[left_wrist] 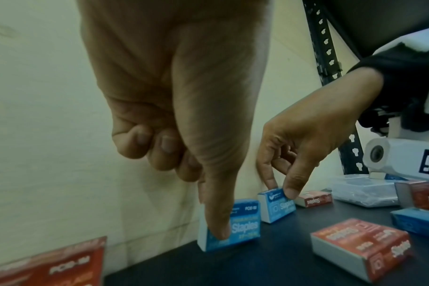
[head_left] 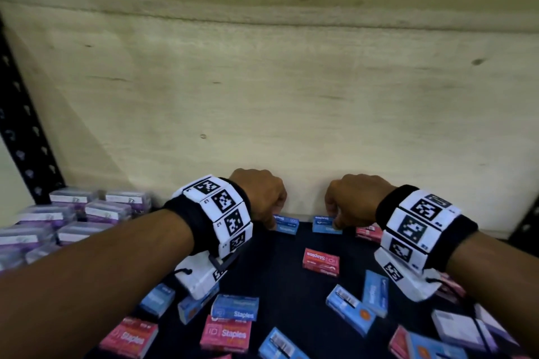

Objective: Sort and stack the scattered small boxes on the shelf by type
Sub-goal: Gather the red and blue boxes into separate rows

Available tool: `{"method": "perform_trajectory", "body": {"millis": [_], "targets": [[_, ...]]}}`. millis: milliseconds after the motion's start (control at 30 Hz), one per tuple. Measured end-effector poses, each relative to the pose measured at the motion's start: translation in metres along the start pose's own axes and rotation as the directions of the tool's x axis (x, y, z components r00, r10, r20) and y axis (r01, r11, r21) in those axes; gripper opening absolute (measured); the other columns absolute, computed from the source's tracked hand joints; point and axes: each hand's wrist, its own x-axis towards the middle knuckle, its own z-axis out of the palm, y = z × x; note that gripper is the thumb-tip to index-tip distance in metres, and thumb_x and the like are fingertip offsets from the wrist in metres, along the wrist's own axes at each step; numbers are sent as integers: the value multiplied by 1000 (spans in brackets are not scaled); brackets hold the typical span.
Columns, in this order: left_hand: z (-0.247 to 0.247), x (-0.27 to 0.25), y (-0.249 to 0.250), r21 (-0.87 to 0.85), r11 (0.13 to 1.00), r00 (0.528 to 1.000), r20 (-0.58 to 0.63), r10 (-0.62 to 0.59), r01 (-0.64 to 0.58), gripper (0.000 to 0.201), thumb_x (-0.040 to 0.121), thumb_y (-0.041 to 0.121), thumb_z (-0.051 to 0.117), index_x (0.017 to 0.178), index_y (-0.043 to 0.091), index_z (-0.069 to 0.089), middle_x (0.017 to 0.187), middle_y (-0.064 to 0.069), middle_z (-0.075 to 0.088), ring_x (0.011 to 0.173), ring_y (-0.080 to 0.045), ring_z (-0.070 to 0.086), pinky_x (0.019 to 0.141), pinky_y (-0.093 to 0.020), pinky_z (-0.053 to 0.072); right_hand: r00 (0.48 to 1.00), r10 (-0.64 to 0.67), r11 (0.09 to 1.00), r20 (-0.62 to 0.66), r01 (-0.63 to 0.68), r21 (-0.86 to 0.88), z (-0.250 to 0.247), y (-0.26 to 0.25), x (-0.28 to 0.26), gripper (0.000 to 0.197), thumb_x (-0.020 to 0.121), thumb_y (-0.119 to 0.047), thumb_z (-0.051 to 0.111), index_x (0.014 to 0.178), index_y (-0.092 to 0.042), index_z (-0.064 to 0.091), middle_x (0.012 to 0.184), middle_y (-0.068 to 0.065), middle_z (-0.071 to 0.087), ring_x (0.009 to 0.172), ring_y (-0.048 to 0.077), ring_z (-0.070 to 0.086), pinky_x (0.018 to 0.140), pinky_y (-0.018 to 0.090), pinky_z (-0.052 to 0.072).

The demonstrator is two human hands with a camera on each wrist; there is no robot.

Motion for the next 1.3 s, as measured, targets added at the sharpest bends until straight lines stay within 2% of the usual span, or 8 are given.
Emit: {"method": "perform_trajectory", "body": {"millis": [100,233,367,567,767,1033,1167,1300], "targets": [[2,4,7,11,1000,1000,-4,5,-5,30,79,44,77,100,24,66,83,8,56,79,-18,54,58,-25,34,1000,13,1000,5,-13,-2,2,6,-2,27,84,-34,76,108,-23,70,107,0,69,84,19,57,70,29,44],[4,7,12,44,999,1000,6,16,-16,32,80,43,76,103,22,66,100,1,63,84,-21,55,65,-30,39,1000,6,1000,-9,-6,0,4,8,-6,25,86,-33,74,108,-23,70,107,-1,68,82,18,56,69,28,42],[6,8,15,58,998,1000,4,18,-18,34,80,44,75,104,21,65,103,0,64,89,-22,59,67,-30,41,1000,-4,1000,-8,4,-4,5,7,-9,26,86,-32,74,110,-21,70,108,1,68,85,20,58,69,29,43],[-11,-7,-1,-13,999,998,60,-35,36,38,74,40,82,103,23,65,84,10,56,77,-13,53,55,-25,34,997,-48,999,-55,48,-12,-5,0,-13,29,89,-42,67,110,-21,68,107,1,67,93,22,64,69,30,43],[-33,-38,-59,49,980,979,62,-196,193,26,77,37,80,98,24,68,77,15,54,70,-7,50,58,-24,35,978,-147,986,-145,157,63,-23,-40,4,25,90,-44,64,107,-26,67,107,-2,67,88,19,60,70,29,43],[-13,-60,-107,145,948,939,159,-306,284,35,82,32,77,115,28,67,108,4,62,92,-18,56,74,-29,43,953,-285,957,-102,289,18,-32,-107,39,39,90,-42,66,122,-19,63,116,4,64,98,25,62,74,30,47],[0,-58,-115,139,944,934,164,-319,298,35,80,27,79,113,29,68,116,3,62,102,-22,61,75,-29,45,953,-292,956,-85,290,-37,-30,-124,51,36,91,-39,67,118,-15,63,112,6,65,97,26,64,80,36,54],[9,-54,-114,149,947,941,145,-307,286,31,82,20,77,111,26,69,117,0,63,102,-24,63,73,-28,44,955,-288,957,-65,285,-52,-26,-130,58,30,90,-37,69,110,-15,66,105,5,67,91,25,65,74,35,53]]}}
